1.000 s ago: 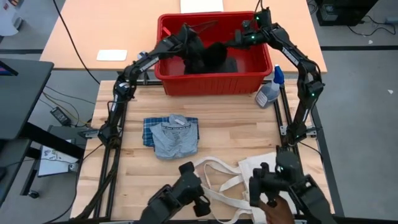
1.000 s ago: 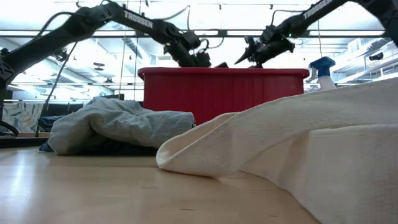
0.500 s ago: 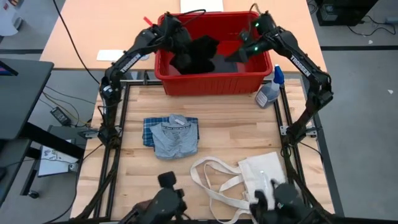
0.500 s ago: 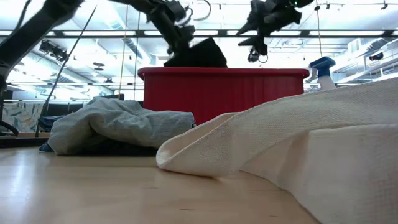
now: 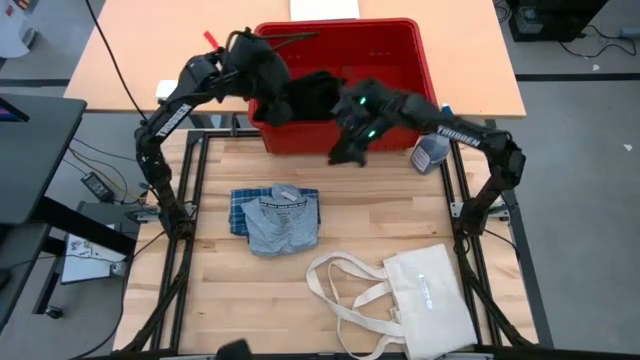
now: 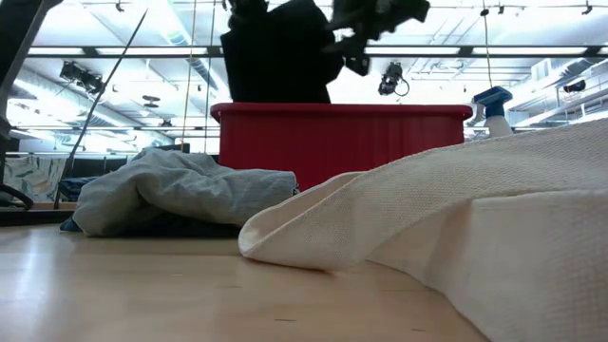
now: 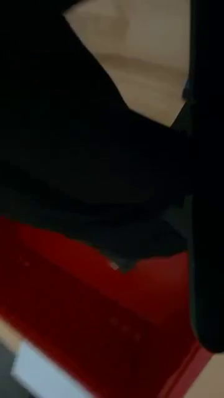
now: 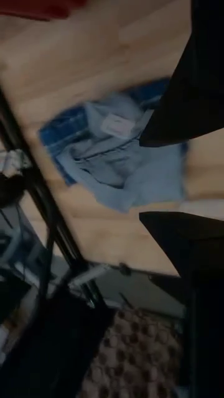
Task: Fold laundry
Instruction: Remove the black shirt from the red organizer bin
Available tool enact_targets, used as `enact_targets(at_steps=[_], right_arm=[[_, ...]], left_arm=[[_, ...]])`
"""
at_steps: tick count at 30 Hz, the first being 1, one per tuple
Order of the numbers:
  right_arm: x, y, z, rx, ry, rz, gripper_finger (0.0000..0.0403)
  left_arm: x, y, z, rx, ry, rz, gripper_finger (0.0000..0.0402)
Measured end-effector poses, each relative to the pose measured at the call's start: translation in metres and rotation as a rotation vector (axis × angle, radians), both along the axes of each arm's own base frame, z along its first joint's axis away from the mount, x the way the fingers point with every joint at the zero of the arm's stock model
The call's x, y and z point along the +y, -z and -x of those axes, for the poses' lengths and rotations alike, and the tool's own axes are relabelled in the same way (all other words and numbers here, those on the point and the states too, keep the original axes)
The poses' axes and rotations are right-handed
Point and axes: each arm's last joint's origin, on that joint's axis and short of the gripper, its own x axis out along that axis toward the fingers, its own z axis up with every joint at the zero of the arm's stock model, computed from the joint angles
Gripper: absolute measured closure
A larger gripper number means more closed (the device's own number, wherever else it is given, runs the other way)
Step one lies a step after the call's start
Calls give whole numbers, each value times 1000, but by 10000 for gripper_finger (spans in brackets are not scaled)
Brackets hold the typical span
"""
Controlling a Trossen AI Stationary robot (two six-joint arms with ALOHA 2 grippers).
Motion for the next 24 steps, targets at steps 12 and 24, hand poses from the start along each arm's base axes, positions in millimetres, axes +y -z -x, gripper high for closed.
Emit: enact_targets(at_steps=[12,24], right_arm=[[14,74,-38,-291,341,35,220],[74,113,-79,-363,385,141,220]], left_arm=[[-91,-19,29,63,152,98,382],[-156,-10,36,139,300,186,382]])
